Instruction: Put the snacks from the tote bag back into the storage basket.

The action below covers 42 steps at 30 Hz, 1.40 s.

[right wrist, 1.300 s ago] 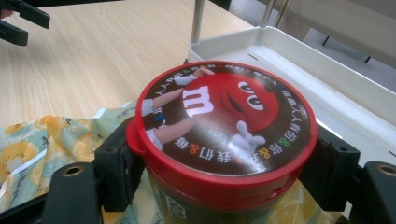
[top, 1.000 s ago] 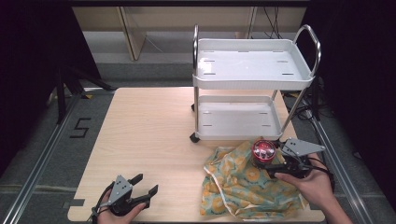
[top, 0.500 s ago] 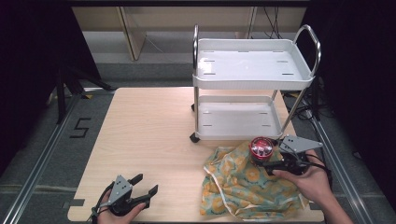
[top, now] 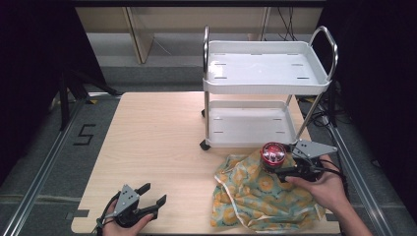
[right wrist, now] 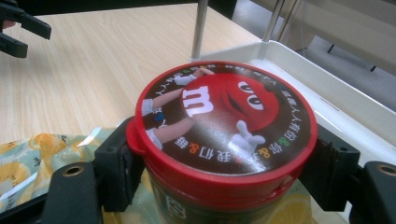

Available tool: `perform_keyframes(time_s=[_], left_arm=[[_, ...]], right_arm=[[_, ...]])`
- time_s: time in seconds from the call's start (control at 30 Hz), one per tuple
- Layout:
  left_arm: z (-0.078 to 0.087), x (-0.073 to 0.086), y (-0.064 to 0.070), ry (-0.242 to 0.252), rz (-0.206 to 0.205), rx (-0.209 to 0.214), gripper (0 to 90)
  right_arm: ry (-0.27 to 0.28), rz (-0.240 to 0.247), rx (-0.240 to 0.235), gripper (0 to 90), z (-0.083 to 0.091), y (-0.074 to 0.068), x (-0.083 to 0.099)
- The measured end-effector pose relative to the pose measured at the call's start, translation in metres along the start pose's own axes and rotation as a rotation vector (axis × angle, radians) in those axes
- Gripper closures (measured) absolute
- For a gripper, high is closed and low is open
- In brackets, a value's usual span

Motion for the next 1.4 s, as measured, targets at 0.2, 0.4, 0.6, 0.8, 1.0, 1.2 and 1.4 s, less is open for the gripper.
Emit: perform_keyframes(time_s=[0.2,0.4,0.6,0.8,1.0,1.2,1.4], left_arm=[[0.0,0.0,0.0,0.0,0.0,0.0,27.9],[0.0,0.0,0.0,0.004,0.002,0.001,27.9],[0.0,0.0,0.0,0.0,0.003,-0.001,27.8],[0.0,0.0,-0.001,0.004,0.003,0.001,27.9],[0.0,0.0,0.0,0.0,0.005,0.002,27.9],[0.0,0.0,-0.001,0.001,0.005,0.0,27.9],[0.0,0.0,-0.001,0.003,0.003,-0.002,27.9]], right_arm=[[0.004,0.019,0.009,26.4,-0.002,0.002,-0.004],[0.002,0.016,0.0,26.4,-0.005,0.003,-0.007],[0.002,0.022,-0.011,26.4,-0.009,0.003,-0.01],[0.004,0.016,-0.01,26.4,-0.013,0.003,-0.012],[-0.004,0.023,-0.011,26.5,-0.015,0.005,-0.014],[0.002,0.016,-0.016,26.5,-0.021,0.005,-0.016],[0.005,0.036,-0.013,26.5,-0.024,0.005,-0.018]])
Point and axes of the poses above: each handheld gripper's, and its own axes: z roughly backward along the jaws, x roughly out of its underside, y roughly to its right, the point moved 3 cm from there along -z, roughly forward along the jaws, and after that the axes turned 3 degrees about y, right-handed, at the moved point
